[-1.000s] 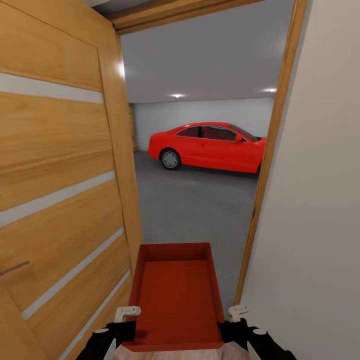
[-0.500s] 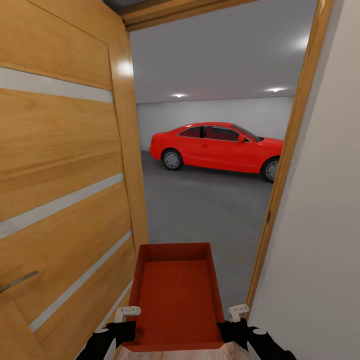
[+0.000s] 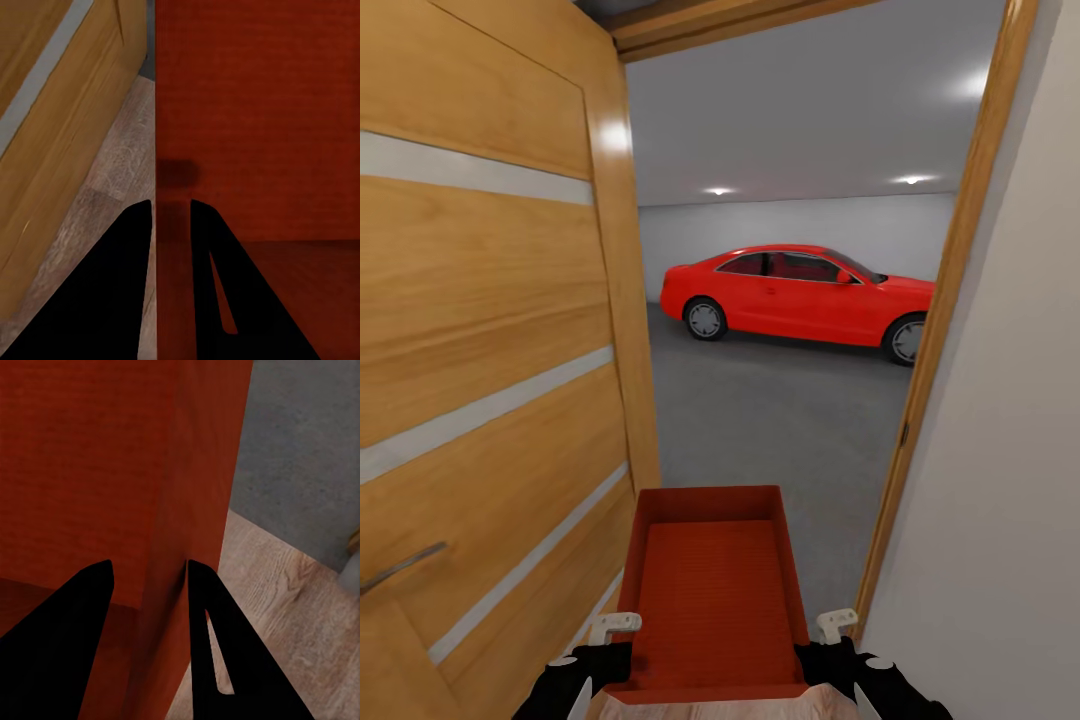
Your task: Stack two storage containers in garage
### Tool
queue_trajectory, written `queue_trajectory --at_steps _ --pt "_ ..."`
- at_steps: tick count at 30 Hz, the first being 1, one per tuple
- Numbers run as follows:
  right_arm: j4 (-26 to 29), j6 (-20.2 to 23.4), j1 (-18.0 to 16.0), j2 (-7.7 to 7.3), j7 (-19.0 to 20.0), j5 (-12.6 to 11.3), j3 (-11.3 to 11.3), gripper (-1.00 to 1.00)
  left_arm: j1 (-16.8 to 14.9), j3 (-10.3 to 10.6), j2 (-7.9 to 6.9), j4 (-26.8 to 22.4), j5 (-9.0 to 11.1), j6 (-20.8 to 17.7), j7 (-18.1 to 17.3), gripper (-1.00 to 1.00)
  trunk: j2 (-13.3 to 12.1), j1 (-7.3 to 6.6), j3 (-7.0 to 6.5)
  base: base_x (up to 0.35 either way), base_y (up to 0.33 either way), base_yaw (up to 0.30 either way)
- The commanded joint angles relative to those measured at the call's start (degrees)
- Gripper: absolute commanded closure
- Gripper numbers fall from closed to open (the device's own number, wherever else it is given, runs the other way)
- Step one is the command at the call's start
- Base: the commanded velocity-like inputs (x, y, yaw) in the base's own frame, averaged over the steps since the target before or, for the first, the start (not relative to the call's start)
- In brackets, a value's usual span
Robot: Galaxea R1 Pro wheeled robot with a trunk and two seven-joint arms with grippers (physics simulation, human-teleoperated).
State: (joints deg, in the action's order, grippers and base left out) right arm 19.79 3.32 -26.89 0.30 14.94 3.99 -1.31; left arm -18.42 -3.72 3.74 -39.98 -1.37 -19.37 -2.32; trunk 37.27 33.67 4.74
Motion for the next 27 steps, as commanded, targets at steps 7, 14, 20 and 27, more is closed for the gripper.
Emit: queue_trajectory --at_steps 7,14,20,27 --pt "0.25 -2.09 -0.01 -0.04 4.83 -0.56 -1.19 1.0 -0.03 -0.5 -1.36 -0.01 -1.53 -0.29 1.09 1.0 0.1 0.02 0.11 0.0 0.013 0.0" --pt "0.25 -2.09 -0.01 -0.04 4.97 -0.56 -1.18 1.0 -0.03 -0.5 -1.36 -0.01 -1.53 -0.29 1.09 1.0 0.1 0.02 0.11 0.0 0.0 0.0" --pt "0.25 -2.06 -0.01 -0.04 5.01 -0.63 -1.2 1.0 -0.03 -0.5 -1.32 -0.01 -1.53 -0.28 1.09 1.0 0.1 0.02 0.11 0.0 0.0 -0.017" --pt "0.25 -2.04 -0.01 -0.04 5.01 -0.65 -1.22 1.0 -0.03 -0.5 -1.31 -0.01 -1.53 -0.27 1.09 1.0 0.1 0.02 0.11 0.0 0.0 -0.219"
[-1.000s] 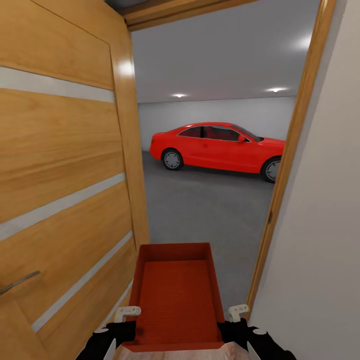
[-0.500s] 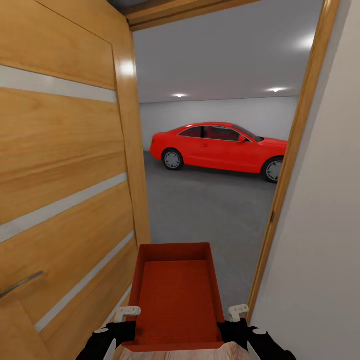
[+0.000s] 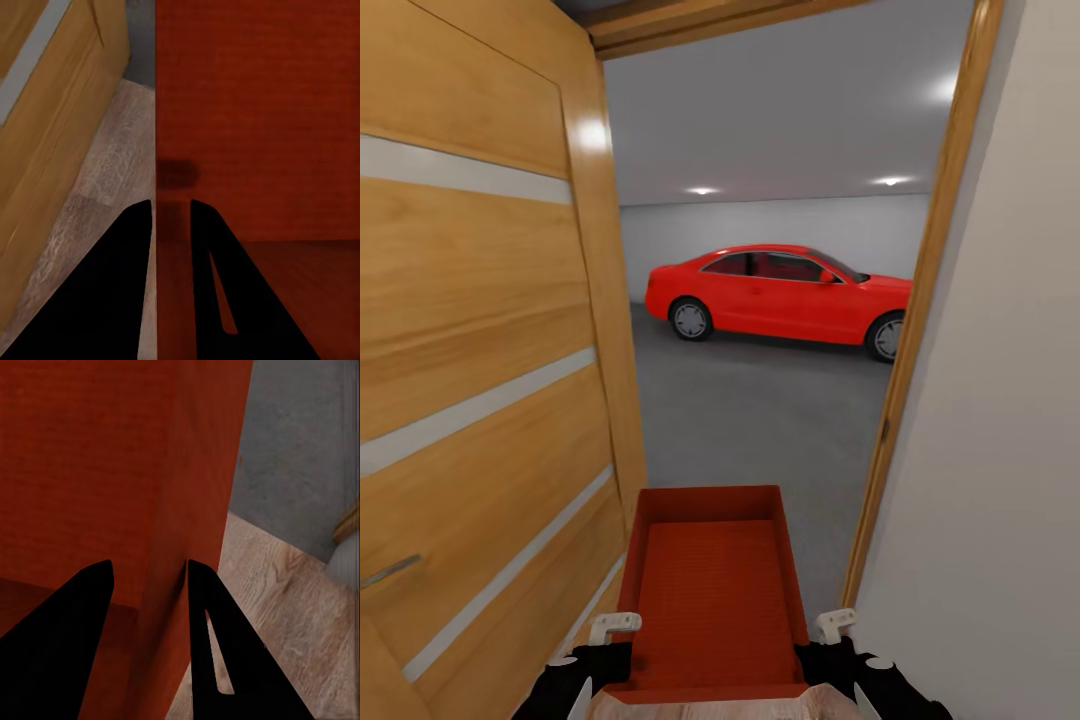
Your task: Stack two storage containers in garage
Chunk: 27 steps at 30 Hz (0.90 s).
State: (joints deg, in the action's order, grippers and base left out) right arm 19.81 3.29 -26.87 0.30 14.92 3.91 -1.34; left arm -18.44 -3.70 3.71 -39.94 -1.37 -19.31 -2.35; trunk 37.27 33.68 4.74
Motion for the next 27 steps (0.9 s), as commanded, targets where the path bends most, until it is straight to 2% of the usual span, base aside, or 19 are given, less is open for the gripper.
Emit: queue_trajectory --at_steps 1,24,27 --pt "0.23 -2.02 -0.02 -0.04 5.03 -0.57 -1.2 1.0 -0.02 -0.52 -1.27 -0.05 -1.53 -0.35 1.12 1.0 0.09 0.02 0.11 0.0 0.0 -0.27" --pt "0.23 -2.04 -0.02 -0.04 5.05 -0.57 -1.21 1.0 -0.02 -0.52 -1.25 -0.05 -1.53 -0.35 1.12 1.0 0.09 0.02 0.11 0.0 0.0 -0.277" --pt "0.23 -2.05 -0.02 -0.04 5.04 -0.53 -1.2 1.0 -0.02 -0.52 -1.25 -0.05 -1.53 -0.35 1.12 1.0 0.09 0.02 0.11 0.0 0.0 -0.146"
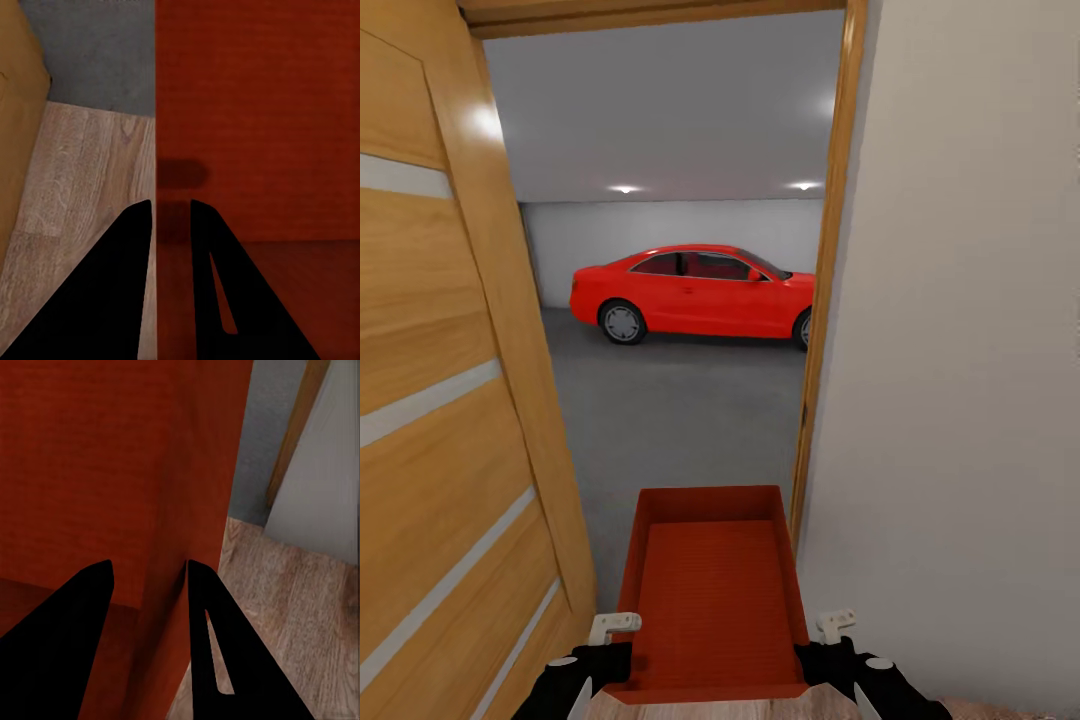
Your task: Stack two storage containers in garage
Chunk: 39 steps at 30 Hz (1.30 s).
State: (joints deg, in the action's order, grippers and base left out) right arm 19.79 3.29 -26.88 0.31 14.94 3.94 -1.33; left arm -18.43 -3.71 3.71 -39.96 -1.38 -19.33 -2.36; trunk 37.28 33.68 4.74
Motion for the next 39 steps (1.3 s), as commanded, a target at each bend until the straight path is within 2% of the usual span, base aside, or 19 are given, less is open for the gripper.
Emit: queue_trajectory --at_steps 1,21,39 --pt "0.24 -2.05 -0.01 -0.04 5.04 -0.55 -1.22 1.0 -0.03 -0.51 -1.24 -0.03 -1.53 -0.31 1.13 1.0 0.09 0.02 0.11 0.0 0.0 -0.056" --pt "0.24 -2.06 -0.01 -0.04 4.84 -0.6 -1.14 1.0 -0.03 -0.51 -1.21 -0.03 -1.53 -0.36 1.13 1.0 0.09 0.02 0.11 0.0 0.005 -0.004" --pt "0.24 -2.06 0.0 -0.04 4.91 -0.6 -1.13 1.0 -0.03 -0.51 -1.33 -0.03 -1.53 -0.36 1.13 1.0 0.09 0.02 0.11 0.0 0.235 0.0"
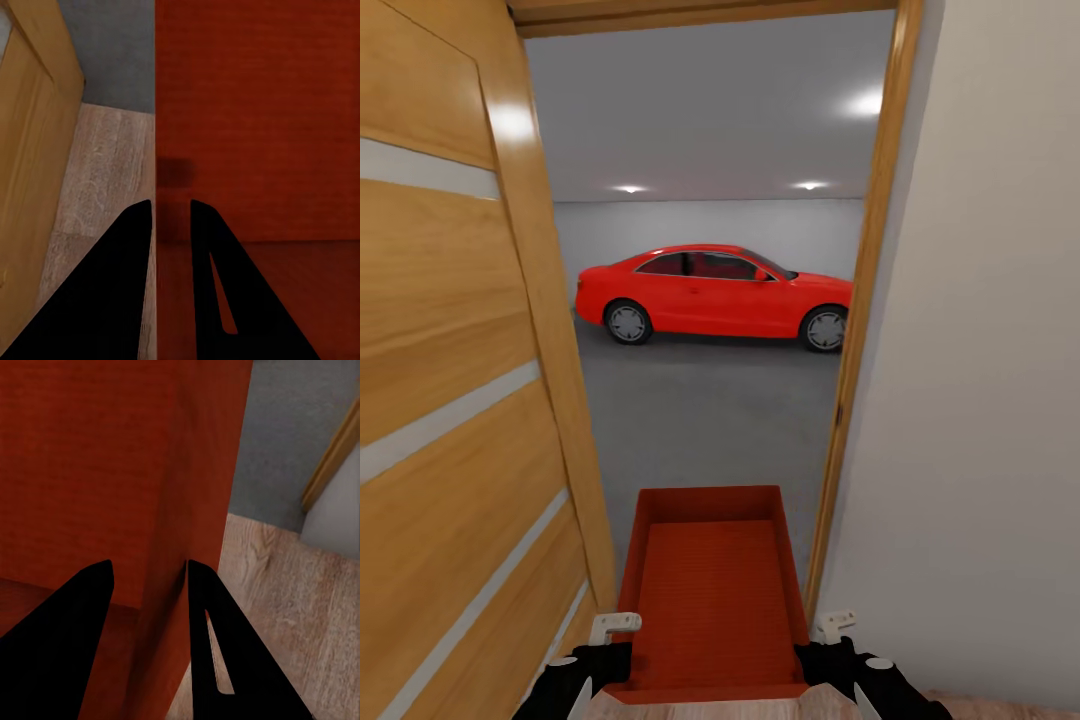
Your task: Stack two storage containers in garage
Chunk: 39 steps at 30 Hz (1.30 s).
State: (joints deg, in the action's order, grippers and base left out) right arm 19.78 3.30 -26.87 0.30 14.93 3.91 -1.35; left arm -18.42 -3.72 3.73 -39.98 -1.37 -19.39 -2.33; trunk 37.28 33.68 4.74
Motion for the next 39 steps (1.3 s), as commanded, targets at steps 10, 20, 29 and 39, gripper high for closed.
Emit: queue_trajectory --at_steps 10,20,29,39 --pt "0.26 -2.07 -0.02 -0.04 4.85 -0.57 -1.11 1.0 -0.03 -0.5 -1.36 -0.01 -1.53 -0.29 1.1 1.0 0.09 0.02 0.1 0.0 0.191 0.0" --pt "0.26 -2.07 -0.02 -0.04 4.77 -0.63 -1.11 1.0 -0.03 -0.5 -1.36 -0.01 -1.53 -0.21 1.1 1.0 0.09 0.02 0.1 0.0 0.025 0.0" --pt "0.26 -2.07 -0.02 -0.04 4.92 -0.57 -1.11 1.0 -0.03 -0.5 -1.27 -0.01 -1.53 -0.23 1.1 1.0 0.09 0.02 0.1 0.0 0.0 -0.006" --pt "0.26 -2.07 -0.02 -0.04 5.14 -0.57 -1.11 1.0 -0.03 -0.5 -1.21 -0.01 -1.53 -0.22 1.1 1.0 0.09 0.02 0.1 0.0 0.0 -0.216"
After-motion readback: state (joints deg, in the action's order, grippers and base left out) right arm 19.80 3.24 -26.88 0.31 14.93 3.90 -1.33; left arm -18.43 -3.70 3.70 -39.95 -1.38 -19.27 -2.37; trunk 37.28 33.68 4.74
